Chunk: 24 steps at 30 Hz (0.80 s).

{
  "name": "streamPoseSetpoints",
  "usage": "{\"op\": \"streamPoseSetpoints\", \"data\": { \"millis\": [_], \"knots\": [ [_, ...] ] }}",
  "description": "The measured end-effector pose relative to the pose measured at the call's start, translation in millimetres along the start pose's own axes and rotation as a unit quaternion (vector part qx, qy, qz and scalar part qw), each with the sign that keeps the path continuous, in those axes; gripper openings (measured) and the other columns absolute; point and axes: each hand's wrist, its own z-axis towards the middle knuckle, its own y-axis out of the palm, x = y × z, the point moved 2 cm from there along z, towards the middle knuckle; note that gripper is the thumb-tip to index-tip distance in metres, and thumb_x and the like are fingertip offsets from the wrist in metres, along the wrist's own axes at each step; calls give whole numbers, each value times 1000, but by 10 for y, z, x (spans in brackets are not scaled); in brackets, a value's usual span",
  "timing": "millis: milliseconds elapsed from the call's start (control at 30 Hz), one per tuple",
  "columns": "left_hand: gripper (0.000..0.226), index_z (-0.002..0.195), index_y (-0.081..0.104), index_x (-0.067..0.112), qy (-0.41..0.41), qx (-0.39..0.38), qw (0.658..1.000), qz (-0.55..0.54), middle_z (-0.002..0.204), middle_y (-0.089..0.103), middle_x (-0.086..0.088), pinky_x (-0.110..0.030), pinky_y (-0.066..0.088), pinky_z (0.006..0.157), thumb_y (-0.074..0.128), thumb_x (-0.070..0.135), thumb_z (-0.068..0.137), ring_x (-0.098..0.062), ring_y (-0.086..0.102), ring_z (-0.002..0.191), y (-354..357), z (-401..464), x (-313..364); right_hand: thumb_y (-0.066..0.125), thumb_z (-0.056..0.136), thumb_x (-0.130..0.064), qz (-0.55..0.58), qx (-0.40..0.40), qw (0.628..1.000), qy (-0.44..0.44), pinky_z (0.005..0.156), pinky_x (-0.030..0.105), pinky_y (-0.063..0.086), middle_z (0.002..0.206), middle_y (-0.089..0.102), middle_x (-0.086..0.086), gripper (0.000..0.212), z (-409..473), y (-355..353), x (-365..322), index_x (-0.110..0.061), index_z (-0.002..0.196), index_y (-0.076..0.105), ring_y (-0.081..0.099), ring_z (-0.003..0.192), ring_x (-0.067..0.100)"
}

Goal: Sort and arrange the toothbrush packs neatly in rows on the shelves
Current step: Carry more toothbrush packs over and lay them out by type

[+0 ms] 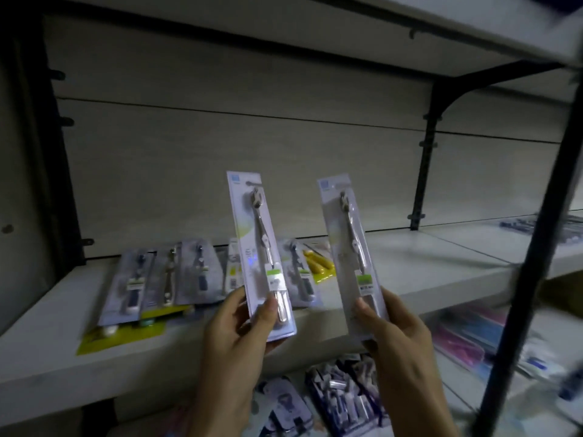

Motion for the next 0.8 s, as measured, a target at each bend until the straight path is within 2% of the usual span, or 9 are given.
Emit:
{"op": "streamPoseSetpoints", "data": {
  "millis": [133, 233, 400, 533, 667, 800],
  "knots": [
    [19, 100, 67, 22, 0, -16, 1000, 10, 87, 75, 1, -34, 53, 68, 65, 12, 84, -17, 71, 79, 499, -168, -191, 70, 71, -16, 17, 13, 1000, -21, 79, 38, 54, 93, 74, 7, 37, 85, -553, -199, -16, 108, 68, 69, 90, 26],
    [20, 100, 64, 23, 1, -19, 1000, 16, 84, 75, 0, -33, 52, 66, 66, 12, 84, -14, 71, 75, 865, -284, -300, 70, 70, -19, 11, 26, 999, -37, 75, 33, 52, 89, 74, 1, 29, 141, -953, -341, -21, 99, 68, 70, 85, 19],
    [24, 106, 62, 20, 18, -50, 998, 39, 85, 75, 0, -35, 55, 74, 65, 11, 84, -16, 71, 77, 1608, -535, -496, 69, 64, -21, 36, 32, 998, -35, 69, 27, 51, 92, 73, 1, 37, 214, -1710, -568, -23, 101, 66, 69, 88, 18],
    [21, 99, 62, 25, 24, -70, 996, 46, 88, 75, 1, -32, 55, 73, 65, 9, 85, -13, 71, 79, 2214, -748, -736, 69, 75, -17, 16, 56, 997, -43, 78, 37, 54, 99, 73, 6, 36, 293, -2336, -678, -19, 111, 67, 67, 97, 29],
    [22, 100, 63, 22, 11, -91, 995, 31, 88, 75, 2, -20, 53, 64, 64, 7, 85, -12, 71, 79, 2765, -966, -1052, 70, 70, -15, 22, 89, 995, -33, 72, 36, 53, 102, 72, 7, 41, 357, -3014, -794, -19, 111, 65, 66, 97, 29],
    [22, 102, 62, 20, -11, -135, 990, 30, 87, 75, 2, -26, 57, 70, 63, 5, 86, -13, 71, 80, 3273, -1113, -1260, 70, 67, -13, 26, 115, 993, -19, 72, 36, 50, 100, 71, 6, 40, 470, -3581, -875, -22, 105, 65, 65, 96, 27]
  ]
}}
